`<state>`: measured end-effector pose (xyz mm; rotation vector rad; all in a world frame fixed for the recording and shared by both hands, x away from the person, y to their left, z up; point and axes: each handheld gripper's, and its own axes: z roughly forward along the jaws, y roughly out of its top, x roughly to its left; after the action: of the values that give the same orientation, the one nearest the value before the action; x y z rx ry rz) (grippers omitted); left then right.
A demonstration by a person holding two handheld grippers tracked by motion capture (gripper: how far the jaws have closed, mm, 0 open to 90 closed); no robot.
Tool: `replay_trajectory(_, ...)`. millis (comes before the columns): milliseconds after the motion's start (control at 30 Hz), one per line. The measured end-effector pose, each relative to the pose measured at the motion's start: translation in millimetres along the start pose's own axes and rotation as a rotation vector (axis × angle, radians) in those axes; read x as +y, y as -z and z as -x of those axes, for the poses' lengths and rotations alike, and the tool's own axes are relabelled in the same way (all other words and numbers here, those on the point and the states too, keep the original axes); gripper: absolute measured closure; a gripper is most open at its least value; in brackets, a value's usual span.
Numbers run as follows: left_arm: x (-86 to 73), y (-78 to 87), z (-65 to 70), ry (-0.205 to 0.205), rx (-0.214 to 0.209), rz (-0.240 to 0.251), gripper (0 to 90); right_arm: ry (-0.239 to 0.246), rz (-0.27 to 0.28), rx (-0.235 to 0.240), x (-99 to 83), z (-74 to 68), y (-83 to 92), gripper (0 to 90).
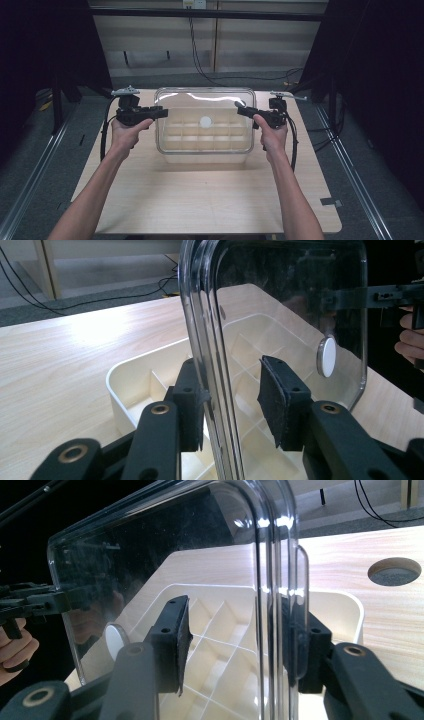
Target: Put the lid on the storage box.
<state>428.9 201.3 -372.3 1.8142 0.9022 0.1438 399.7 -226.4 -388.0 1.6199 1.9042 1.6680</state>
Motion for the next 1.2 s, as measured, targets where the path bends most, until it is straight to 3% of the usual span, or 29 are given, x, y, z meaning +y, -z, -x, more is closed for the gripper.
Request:
replay_trajectory(500,0.6,-16.7,-16.9,0.019,0.006,-0.030,59.0,-0.014,-0.048,-0.020,1.6,12.2,-16.5,47.9)
replay_trajectory(633,-2.4,-21.7,-21.7,0.034,0.016,-0.037,57.6,0.023,-0.094,-0.075,2.8,10.8,-28.6,40.2)
replay_trajectory(800,-6.6,-25.7,-27.5,0.050,0.013,-0.033,56.2,0.018,-0.112,-0.080,3.3,13.1,-32.8,39.3)
replay_trajectory(1000,-10.4,-37.7,-26.7,0.056,0.036,-0.081,48.7,0.023,-0.127,-0.113,-0.3,15.4,-42.4,33.5)
replay_trajectory(1200,-16.9,-43.0,-34.2,0.085,0.012,-0.082,48.3,0.013,-0.136,-0.122,-3.6,20.3,-49.8,30.6)
